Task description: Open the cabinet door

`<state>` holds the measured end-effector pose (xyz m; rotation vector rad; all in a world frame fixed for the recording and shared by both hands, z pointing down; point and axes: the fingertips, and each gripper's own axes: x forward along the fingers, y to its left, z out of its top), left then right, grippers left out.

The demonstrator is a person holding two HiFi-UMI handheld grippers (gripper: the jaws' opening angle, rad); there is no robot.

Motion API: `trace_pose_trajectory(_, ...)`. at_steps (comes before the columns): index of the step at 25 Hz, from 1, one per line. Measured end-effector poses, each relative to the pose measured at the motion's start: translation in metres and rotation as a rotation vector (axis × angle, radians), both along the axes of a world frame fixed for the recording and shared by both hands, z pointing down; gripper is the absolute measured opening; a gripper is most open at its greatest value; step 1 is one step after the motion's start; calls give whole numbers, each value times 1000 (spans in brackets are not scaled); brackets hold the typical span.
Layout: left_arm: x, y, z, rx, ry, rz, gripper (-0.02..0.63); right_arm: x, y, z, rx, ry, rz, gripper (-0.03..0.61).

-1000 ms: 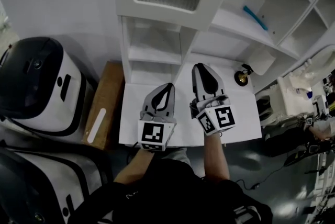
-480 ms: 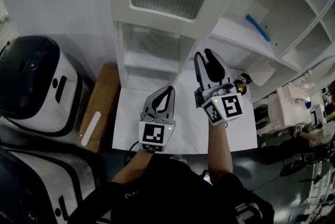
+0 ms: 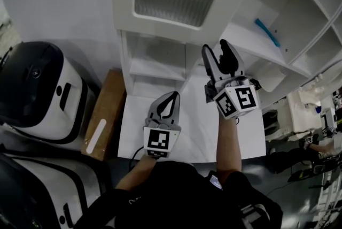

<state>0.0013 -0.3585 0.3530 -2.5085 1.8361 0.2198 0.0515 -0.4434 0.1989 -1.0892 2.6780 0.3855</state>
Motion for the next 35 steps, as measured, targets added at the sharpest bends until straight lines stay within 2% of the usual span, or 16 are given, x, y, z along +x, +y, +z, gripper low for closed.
trace_pose_trajectory(13, 6, -24, 0, -2, -18, 7, 11, -10, -22, -6, -14, -6, -102, 249)
trace_pose_trajectory(17, 9, -25, 2, 2, 15, 23, 11, -8, -26, -6, -25, -28, -124, 245)
trace_pose_trajectory(21, 6, -23, 4, 0, -8, 16, 11, -2, -26, -7, -33, -61, -127, 167)
trace_pose_trajectory(25, 3, -20, 7, -14, -36, 8, 11, -1, -21, -7, -35, -56, -121, 163)
trace_pose_trajectory(31, 7, -17, 9, -6, -1, 11, 11, 2, -11, -8, -36, -60, -133, 149)
trace_pose_trajectory(35, 2, -8, 11, -21, -30, -7, 11, 1, 0, -8, -38, -71, -140, 143)
